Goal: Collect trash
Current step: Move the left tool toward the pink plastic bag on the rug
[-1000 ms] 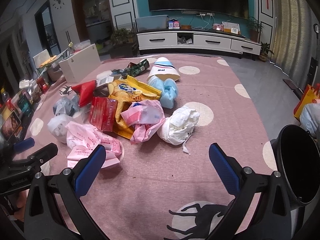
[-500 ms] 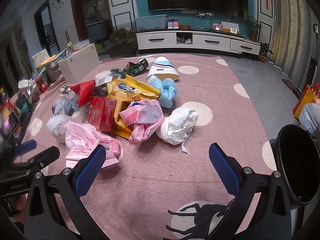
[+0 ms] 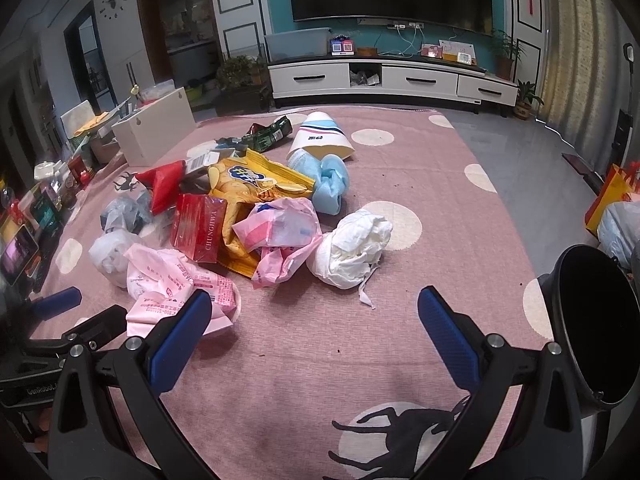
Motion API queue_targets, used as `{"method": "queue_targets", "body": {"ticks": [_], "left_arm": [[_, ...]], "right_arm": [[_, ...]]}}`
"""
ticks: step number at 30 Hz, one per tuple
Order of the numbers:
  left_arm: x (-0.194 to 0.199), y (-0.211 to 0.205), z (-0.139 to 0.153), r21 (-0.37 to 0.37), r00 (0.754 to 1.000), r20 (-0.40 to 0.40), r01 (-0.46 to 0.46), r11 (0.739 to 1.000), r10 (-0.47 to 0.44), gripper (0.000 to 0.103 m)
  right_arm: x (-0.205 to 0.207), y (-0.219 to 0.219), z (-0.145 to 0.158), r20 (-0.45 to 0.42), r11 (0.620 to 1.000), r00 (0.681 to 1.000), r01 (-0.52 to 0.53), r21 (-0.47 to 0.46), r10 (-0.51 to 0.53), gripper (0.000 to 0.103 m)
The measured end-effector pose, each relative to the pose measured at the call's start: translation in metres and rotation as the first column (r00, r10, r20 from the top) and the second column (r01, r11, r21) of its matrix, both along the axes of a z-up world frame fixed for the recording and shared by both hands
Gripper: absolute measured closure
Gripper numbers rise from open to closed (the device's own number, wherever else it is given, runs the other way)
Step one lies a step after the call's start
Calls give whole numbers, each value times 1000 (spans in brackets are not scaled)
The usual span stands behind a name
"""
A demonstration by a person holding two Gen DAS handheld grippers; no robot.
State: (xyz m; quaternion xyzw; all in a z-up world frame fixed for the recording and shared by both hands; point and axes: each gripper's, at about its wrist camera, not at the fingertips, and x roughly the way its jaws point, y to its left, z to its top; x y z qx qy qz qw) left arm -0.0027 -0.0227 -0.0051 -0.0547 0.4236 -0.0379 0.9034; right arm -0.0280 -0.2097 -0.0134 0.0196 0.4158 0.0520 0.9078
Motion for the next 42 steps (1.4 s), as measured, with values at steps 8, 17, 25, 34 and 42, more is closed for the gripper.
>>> {"method": "queue_targets", "body": {"ticks": [8, 17, 25, 34, 42], "left_arm": [[3, -1, -2, -12, 1000, -12, 3, 1000, -3, 2], [4, -3, -3, -12, 1000, -13, 8, 1000, -8, 2], [4, -4, -3, -12, 1000, -12, 9, 1000, -10, 2], [4, -11, -5, -12, 999, -22, 27, 1000, -27, 2], [10, -18, 4, -21, 997, -41, 57, 998, -58, 2]], "right_arm": [[0, -2, 0, -2, 1000, 1000, 5, 2, -5, 2], [1, -3, -1, -6, 1000, 1000, 10, 1, -10, 2], [0, -4, -1, -9, 1000, 1000, 12, 3, -12, 2], [1, -6, -2, -14, 1000, 1000, 23, 4, -23, 2], [1, -10, 4, -28, 1000, 999, 26, -4, -26, 2]]}}
